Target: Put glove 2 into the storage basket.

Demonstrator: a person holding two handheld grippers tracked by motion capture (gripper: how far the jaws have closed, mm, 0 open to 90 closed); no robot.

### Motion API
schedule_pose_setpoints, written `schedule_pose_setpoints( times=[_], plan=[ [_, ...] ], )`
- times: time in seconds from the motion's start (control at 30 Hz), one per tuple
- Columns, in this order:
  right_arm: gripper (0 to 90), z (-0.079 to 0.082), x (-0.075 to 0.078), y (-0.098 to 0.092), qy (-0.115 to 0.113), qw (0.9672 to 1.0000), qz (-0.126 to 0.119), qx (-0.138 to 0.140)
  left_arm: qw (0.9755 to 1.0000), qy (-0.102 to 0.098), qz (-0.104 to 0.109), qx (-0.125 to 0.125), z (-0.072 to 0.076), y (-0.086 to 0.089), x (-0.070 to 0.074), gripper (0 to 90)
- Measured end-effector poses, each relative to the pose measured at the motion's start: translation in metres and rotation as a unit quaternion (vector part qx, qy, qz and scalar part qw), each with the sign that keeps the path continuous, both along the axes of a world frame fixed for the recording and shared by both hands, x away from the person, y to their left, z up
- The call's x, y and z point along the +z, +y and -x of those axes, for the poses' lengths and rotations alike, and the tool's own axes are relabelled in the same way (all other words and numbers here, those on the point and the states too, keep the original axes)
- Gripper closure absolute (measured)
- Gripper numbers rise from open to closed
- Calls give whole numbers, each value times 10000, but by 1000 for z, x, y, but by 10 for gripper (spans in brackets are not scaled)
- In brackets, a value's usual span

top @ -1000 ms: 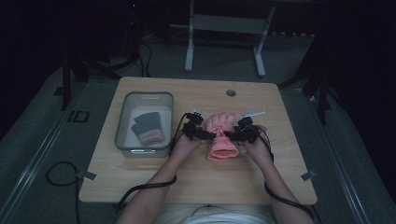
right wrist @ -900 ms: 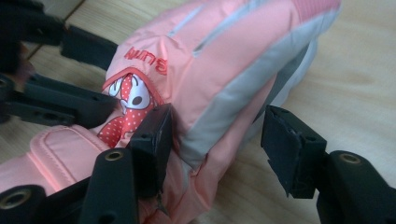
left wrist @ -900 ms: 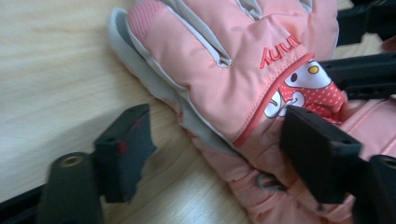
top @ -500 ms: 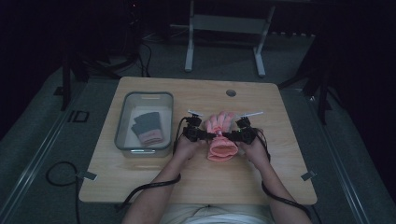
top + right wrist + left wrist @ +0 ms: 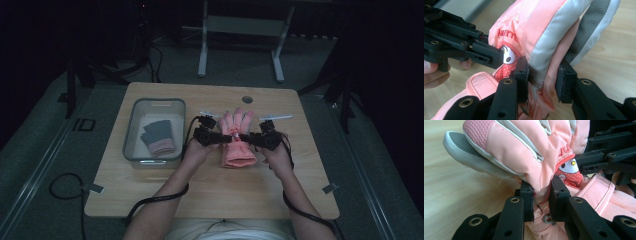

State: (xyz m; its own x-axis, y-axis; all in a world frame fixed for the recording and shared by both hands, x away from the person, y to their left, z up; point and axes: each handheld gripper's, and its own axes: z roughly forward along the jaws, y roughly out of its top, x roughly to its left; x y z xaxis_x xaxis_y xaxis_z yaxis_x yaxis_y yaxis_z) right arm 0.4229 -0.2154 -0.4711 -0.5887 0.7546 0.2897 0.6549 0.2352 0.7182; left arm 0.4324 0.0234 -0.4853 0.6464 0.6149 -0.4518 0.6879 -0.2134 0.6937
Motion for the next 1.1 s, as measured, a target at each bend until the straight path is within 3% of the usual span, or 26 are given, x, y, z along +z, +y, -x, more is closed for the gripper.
schedule_pose_setpoints(
  times=[0.17,0.47,0.7,1.1],
  plan=[
    [671,1,14,8,-121,9999,-46,110,9998,-154,-134,64,5,9,18,754],
    [674,-2,40,33,-373,9989,-86,267,9989,-298,-73,358,10,35,44,754],
    [673,-6,53,55,-438,9976,-227,486,9980,-372,-67,504,15,61,58,754],
    [673,-13,70,100,-527,9948,-236,838,9949,-433,-113,906,25,104,76,753]
  ],
)
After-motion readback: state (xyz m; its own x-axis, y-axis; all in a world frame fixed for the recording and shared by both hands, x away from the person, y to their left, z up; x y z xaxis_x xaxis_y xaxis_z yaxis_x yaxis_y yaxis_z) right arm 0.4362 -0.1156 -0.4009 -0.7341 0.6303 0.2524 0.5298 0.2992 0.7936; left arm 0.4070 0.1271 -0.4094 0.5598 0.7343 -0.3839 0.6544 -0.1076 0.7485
